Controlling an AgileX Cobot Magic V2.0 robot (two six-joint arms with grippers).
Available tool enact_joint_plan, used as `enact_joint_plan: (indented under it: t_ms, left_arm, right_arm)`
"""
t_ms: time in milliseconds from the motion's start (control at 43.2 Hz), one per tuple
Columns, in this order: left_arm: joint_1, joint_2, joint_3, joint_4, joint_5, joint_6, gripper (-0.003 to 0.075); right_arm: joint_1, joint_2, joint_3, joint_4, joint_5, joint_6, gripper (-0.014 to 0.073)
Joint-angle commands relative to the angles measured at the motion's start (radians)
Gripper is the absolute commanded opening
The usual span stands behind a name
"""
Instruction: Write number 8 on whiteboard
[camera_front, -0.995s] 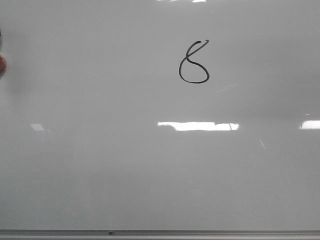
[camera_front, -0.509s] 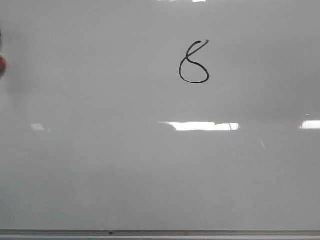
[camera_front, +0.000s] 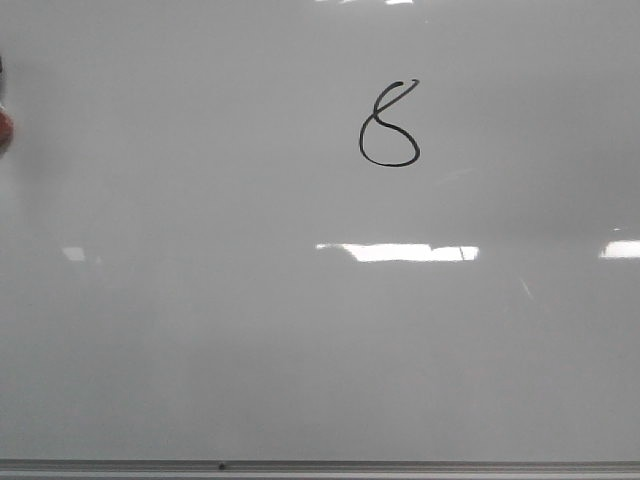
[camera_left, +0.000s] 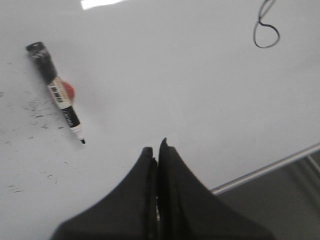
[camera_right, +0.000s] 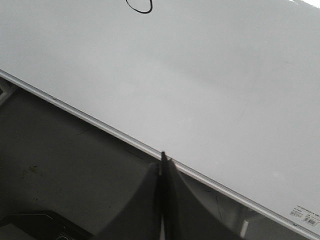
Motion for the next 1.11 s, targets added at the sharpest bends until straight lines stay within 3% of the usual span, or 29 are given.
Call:
enact_joint_plan:
  t_ms: [0,139,440,717,787,1087]
  left_arm:
    - [0.079,-0.055,0.01,-0.056,-0.14,0.046,-0.002]
    - [0.2,-0.171,0.149,-0.13,-0.28,0.204,-0.002]
    - [0.379,-0.436,0.545,-0.13,-0.597,0.204,-0.0021]
    - [0.463,-0.672,0.822,-0.18,-0.794,0.202,-0.002]
    - [0.463,-0.681,0.861,-0.18,-0.86,0.202,-0.0021]
    - [0.455,-0.679,0.859,-0.18,-0.885,0.202,-0.002]
  right_arm:
    - [-0.005,0.005,-0.022,-0.022,-0.061,-0.009,-0.0109]
    - [-0.005,0.005,-0.022,-0.022,-0.061,-0.009,-0.0109]
    - [-0.005,0.005,-0.022,-0.022,-0.061,-0.009,-0.0109]
    - [-0.005,0.005,-0.022,-0.022,-0.061,-0.009,-0.0109]
    - [-0.005,0.005,-0.022,-0.022,-0.061,-0.009,-0.0109]
    - [-0.005,0.007,-0.022,-0.022,-0.058,-0.009,-0.0109]
